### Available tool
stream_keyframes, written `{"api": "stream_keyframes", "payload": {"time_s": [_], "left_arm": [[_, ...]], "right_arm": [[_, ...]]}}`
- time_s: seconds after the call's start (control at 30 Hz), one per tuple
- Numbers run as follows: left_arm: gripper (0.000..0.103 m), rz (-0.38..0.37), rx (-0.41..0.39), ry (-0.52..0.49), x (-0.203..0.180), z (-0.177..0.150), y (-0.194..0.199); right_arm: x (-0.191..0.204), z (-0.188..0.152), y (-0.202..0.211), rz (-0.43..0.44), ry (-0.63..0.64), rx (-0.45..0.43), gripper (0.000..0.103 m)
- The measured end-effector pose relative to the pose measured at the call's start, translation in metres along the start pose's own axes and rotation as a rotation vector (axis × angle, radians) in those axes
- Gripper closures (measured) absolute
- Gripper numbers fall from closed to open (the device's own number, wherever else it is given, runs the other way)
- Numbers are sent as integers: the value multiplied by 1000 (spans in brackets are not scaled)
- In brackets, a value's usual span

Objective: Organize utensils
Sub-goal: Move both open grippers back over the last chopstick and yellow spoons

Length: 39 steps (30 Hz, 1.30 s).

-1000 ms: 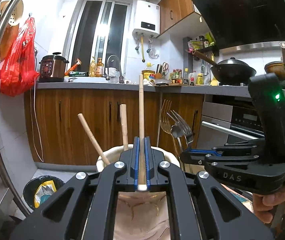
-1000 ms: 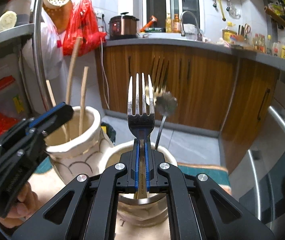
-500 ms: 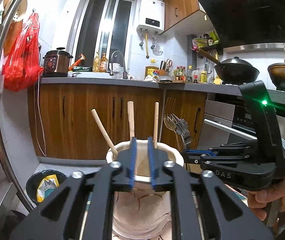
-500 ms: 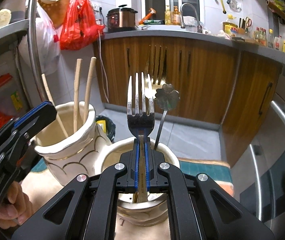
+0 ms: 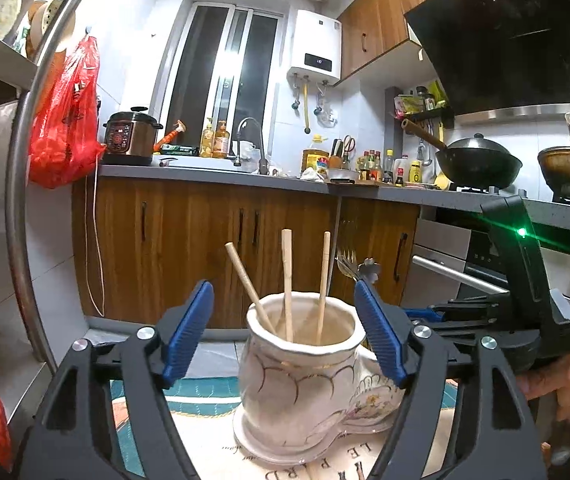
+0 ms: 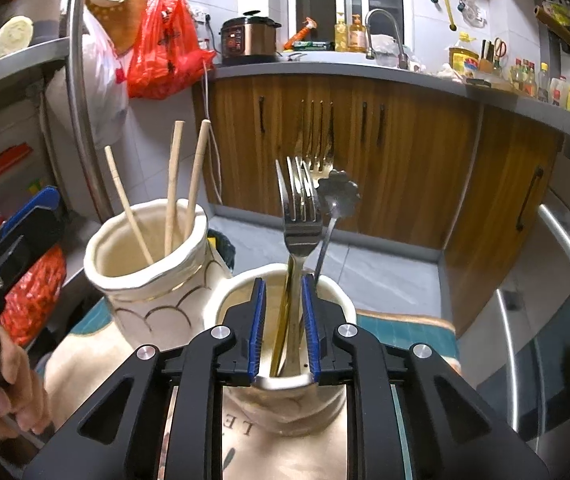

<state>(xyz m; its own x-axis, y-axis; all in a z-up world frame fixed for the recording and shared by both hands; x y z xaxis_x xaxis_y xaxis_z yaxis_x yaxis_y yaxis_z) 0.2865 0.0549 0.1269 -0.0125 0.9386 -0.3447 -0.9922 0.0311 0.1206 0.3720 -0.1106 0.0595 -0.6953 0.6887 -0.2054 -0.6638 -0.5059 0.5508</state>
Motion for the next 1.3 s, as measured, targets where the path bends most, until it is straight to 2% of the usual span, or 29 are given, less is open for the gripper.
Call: {"api": "stream_keyframes", "payload": {"time_s": [0.17, 0.33, 0.5, 0.6, 0.97, 1.07, 1.17, 1.3], "left_arm": [[27, 14, 24, 46, 16, -3, 17], [27, 24, 65, 88, 33, -11, 34], [27, 19, 155, 101, 41, -33, 45], [27, 32, 246, 98, 46, -54, 47], [32, 101, 504, 85, 58, -110, 39], [34, 102, 547, 72, 56, -122, 37], [40, 98, 575, 69, 54, -129, 36], [43, 82, 588, 75, 51, -131, 37]], "right_arm": [[-3, -3, 14, -9, -8, -13, 77], [-4, -9, 38, -25, -6, -44, 76], [-2, -22, 65, -30, 3, -64, 69], [5, -36, 73, -12, 6, -42, 69], [27, -103, 71, 49, -19, 95, 68], [30, -115, 71, 69, -40, 115, 68], [32, -125, 69, 80, -51, 137, 69], [33, -132, 69, 84, -62, 158, 69]]}}
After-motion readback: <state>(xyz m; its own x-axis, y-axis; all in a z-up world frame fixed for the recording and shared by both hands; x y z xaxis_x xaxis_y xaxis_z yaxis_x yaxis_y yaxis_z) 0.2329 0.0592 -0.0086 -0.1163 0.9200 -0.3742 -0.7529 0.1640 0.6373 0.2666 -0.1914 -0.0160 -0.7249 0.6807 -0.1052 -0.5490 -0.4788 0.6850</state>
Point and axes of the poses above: each gripper's, at about its wrist camera, not at the fingertips, and y roughly against the way its jaws point, x to its left, z to its top, the point moved 8 cm from there along -y, roughly the way its jaws point, and after that the axes turned 15 degrees about y, right-handed, at the moved point
